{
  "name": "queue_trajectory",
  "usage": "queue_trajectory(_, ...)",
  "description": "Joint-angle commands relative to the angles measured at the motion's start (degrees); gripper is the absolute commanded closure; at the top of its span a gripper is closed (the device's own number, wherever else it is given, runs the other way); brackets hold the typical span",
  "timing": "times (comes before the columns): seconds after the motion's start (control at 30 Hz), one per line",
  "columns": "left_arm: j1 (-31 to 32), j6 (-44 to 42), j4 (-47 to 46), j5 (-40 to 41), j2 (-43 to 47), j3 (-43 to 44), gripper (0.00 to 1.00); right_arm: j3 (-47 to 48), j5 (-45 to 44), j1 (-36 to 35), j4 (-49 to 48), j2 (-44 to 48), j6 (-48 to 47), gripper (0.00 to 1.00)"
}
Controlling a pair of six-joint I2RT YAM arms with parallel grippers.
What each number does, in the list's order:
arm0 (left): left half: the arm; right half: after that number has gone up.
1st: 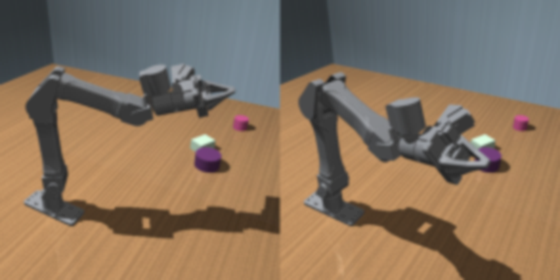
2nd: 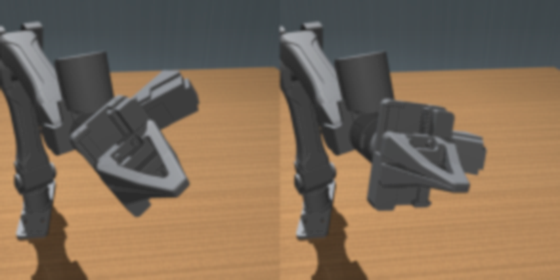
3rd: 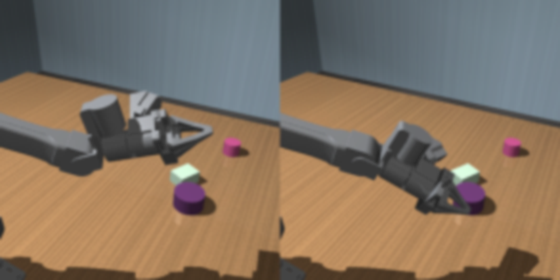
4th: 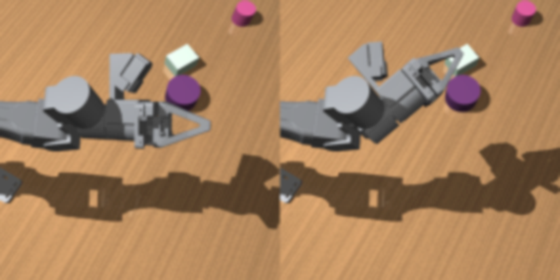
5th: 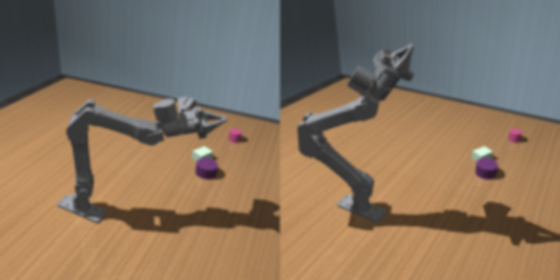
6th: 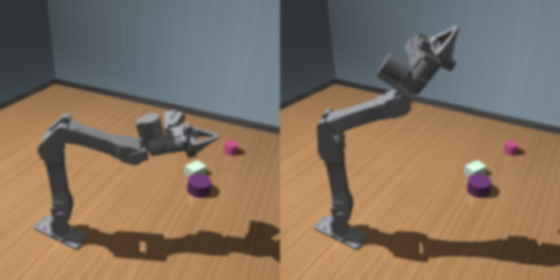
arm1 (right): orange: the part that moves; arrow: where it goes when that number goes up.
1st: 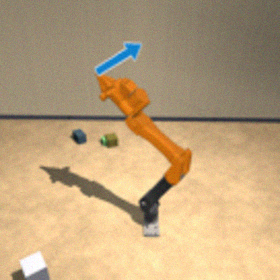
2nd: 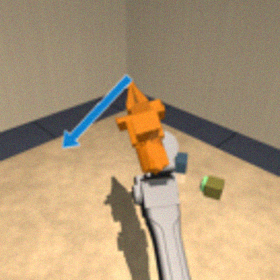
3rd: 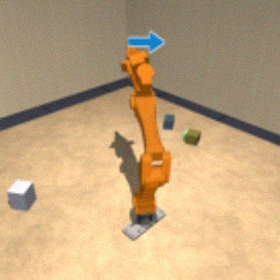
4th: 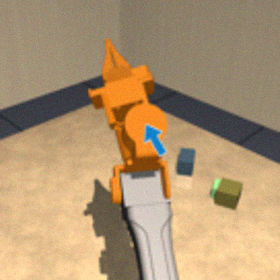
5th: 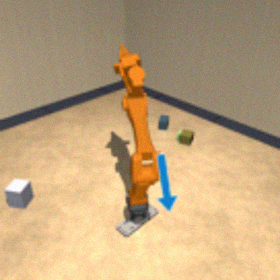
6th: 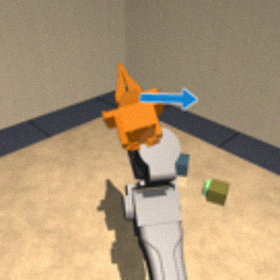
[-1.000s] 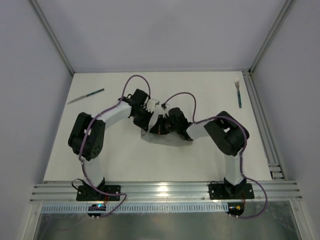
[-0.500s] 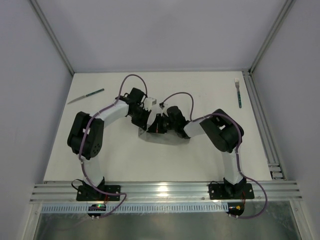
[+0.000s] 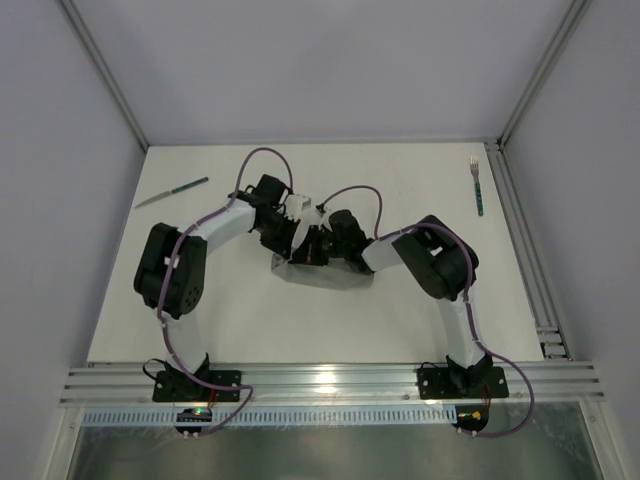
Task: Fold the napkin into a case and place the utensils inside
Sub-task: Stuff the 2/3-rectangle-folded napkin into the folded napkin.
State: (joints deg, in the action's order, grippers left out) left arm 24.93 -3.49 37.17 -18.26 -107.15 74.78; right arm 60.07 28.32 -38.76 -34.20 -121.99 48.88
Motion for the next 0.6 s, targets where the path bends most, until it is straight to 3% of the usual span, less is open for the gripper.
queue_trajectory(0.0, 0.5, -0.9, -0.5, -2.8, 1.9, 3.4, 0.99, 2.2, -1.2, -0.3, 4.3, -1.0, 0.8, 0.97)
queue_trajectory(0.17, -0.8, -0.2, -0.9, -3.1, 2.7, 3.7, 1.0, 1.5, -2.9, 0.1, 10.7, -0.1, -2.9, 0.97)
queue_trajectory(0.27, -0.8, 0.1, -1.0, -4.2, 2.8, 3.1, 0.8, 1.5, -2.9, 0.2, 10.8, -0.3, -3.0, 0.97)
queue_trajectory(0.37, -0.8, -1.2, 0.9, -1.6, 0.6, 2.9, 0.68, 1.6, -3.2, 0.2, 11.0, -0.1, -2.8, 0.97)
queue_trajectory(0.57, -0.7, -2.7, 1.5, 0.1, -0.2, 3.1, 0.63, 1.4, -2.9, 0.2, 10.6, 0.2, -2.7, 0.97)
